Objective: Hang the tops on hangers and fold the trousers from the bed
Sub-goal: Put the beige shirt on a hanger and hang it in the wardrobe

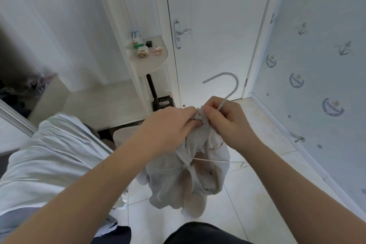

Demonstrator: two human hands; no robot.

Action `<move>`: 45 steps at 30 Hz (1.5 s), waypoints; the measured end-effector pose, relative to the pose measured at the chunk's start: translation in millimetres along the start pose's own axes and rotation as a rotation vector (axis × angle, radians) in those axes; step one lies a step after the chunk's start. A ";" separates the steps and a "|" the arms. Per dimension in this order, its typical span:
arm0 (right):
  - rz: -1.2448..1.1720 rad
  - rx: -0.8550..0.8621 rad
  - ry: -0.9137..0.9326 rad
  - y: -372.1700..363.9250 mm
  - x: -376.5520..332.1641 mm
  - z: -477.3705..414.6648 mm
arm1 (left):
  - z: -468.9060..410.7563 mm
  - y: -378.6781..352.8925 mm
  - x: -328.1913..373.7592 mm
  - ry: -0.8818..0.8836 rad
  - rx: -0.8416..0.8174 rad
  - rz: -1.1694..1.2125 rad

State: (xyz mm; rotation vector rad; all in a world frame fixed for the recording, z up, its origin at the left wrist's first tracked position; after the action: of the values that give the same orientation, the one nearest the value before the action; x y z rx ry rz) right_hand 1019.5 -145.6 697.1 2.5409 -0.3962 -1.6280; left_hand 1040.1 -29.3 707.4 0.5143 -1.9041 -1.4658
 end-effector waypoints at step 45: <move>1.054 -0.420 -0.073 37.1 158.1 64.0 | 106.6 -18.4 -128.6 0.307 0.385 0.430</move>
State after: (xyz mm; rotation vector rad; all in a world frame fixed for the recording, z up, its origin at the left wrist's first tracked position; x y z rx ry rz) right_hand 1018.1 -220.2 539.3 1.4945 -1.0327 -1.1784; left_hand 1052.3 124.2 640.1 0.4354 -1.8997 -0.7069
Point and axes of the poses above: each hand's wrist, its own z-axis away from the middle knuckle, its own y-axis out of the back of the hand, x = y × z, the point moved 10 cm from there along -z, towards the middle knuckle, and after that the axes turned 4 degrees about y, right-handed, at the moved point
